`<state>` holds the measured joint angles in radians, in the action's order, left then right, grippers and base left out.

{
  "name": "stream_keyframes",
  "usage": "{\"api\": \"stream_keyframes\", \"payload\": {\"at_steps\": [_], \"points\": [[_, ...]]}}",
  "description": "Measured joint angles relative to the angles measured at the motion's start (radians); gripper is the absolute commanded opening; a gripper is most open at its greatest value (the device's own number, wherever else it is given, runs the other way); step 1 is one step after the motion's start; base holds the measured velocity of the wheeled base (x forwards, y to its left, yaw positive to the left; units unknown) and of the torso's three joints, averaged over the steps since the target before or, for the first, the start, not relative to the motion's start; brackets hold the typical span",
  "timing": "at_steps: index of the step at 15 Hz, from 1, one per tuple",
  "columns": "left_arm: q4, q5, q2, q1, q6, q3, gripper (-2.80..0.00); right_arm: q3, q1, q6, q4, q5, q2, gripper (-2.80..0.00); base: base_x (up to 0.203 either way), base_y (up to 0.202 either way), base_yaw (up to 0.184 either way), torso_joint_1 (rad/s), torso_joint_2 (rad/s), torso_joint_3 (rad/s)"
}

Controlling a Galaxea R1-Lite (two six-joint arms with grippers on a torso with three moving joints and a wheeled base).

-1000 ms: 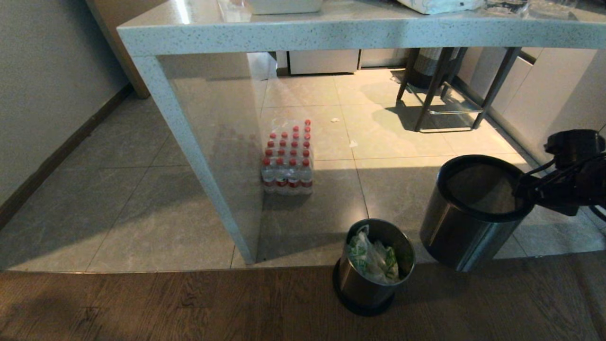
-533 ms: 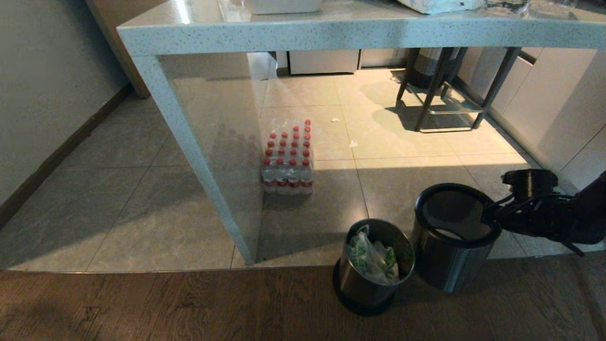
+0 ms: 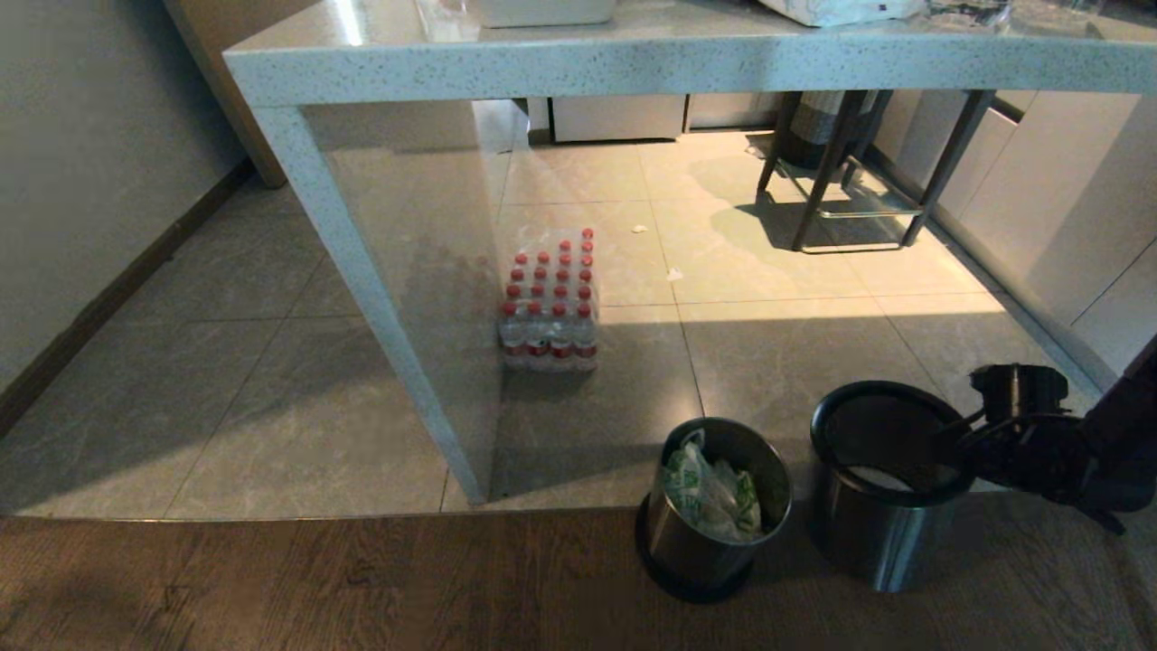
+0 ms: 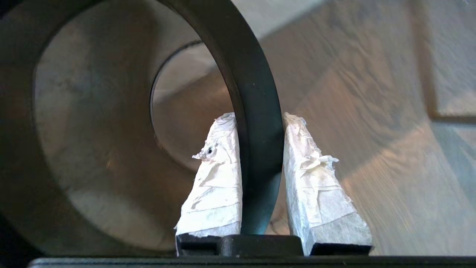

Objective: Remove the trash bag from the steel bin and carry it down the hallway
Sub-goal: Place the outer trash can on the ground

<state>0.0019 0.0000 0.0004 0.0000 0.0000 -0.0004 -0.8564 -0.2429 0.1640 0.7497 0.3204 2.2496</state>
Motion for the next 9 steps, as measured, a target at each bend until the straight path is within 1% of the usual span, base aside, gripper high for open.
{"api": "stream_keyframes", "payload": {"at_steps": [2,5,9], "points": [[0.0,0.0,0.0,0.0,0.0,0.0,-2.8,0.038,-0.023,0.024,0.01,0.008,0.001,-2.8,0.0,0.0,0.0,0.0,0.0,0.0],[0.0,0.0,0.0,0.0,0.0,0.0,-2.8,0.042,-0.065,0.067,0.011,0.002,0.009,-2.8,0.0,0.0,0.0,0.0,0.0,0.0],[0.0,0.0,0.0,0.0,0.0,0.0,-2.8,0.041,-0.102,0.073,0.039,-0.003,0.047,-2.8,0.0,0.0,0.0,0.0,0.0,0.0]]}}
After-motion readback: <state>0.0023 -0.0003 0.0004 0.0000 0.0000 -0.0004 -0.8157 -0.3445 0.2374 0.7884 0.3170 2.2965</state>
